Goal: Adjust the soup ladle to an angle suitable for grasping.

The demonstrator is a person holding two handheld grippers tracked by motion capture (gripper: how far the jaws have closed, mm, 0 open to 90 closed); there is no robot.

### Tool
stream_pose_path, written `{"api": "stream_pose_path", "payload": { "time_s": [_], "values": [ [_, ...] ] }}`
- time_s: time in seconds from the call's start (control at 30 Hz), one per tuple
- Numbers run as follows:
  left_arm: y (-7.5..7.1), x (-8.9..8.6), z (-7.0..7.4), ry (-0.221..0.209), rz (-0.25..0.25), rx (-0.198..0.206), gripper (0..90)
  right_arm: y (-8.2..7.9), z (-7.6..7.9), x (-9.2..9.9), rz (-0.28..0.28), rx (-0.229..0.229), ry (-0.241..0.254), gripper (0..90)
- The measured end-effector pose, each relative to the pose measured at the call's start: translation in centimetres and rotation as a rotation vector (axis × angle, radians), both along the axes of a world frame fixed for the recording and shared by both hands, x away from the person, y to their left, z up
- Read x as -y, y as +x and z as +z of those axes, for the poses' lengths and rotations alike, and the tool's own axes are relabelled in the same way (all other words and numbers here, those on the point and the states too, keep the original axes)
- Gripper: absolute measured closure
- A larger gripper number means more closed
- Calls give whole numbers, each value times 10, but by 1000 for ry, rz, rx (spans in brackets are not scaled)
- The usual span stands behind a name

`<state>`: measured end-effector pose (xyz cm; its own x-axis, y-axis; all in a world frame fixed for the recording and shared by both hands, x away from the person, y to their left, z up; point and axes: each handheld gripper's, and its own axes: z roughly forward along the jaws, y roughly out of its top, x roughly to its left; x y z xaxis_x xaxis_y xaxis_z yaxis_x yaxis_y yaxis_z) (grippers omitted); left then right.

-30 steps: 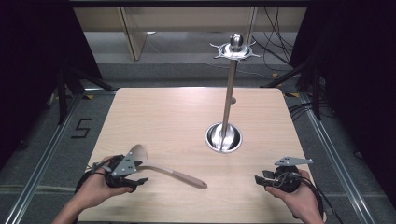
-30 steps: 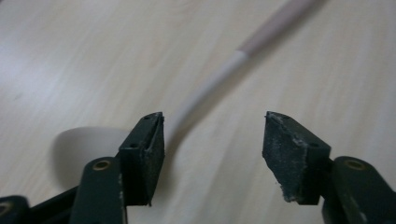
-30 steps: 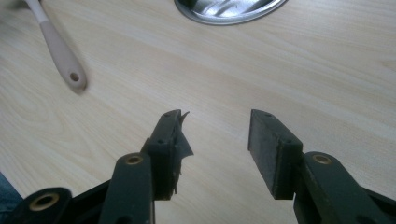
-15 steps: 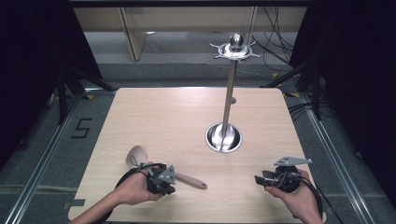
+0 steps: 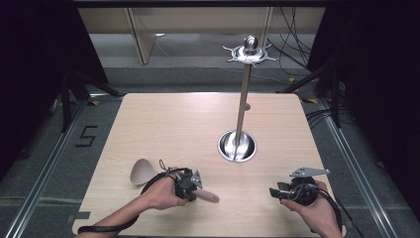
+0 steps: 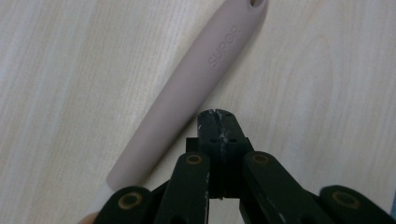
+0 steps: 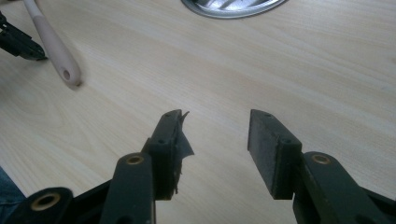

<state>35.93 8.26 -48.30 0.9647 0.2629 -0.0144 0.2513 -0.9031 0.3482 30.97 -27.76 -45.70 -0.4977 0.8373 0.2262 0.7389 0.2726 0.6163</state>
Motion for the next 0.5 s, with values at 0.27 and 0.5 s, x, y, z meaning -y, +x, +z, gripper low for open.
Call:
{"api": "stream_pose_path", "payload": {
  "time_s": [0.27,0.5],
  "values": [
    [16,8,1,6,42,10,896,2,0,4,8,27,-7,557],
    [27,12,2,-22,95,34,896,0,2,6,-30,-6,23,556]
  ]
}}
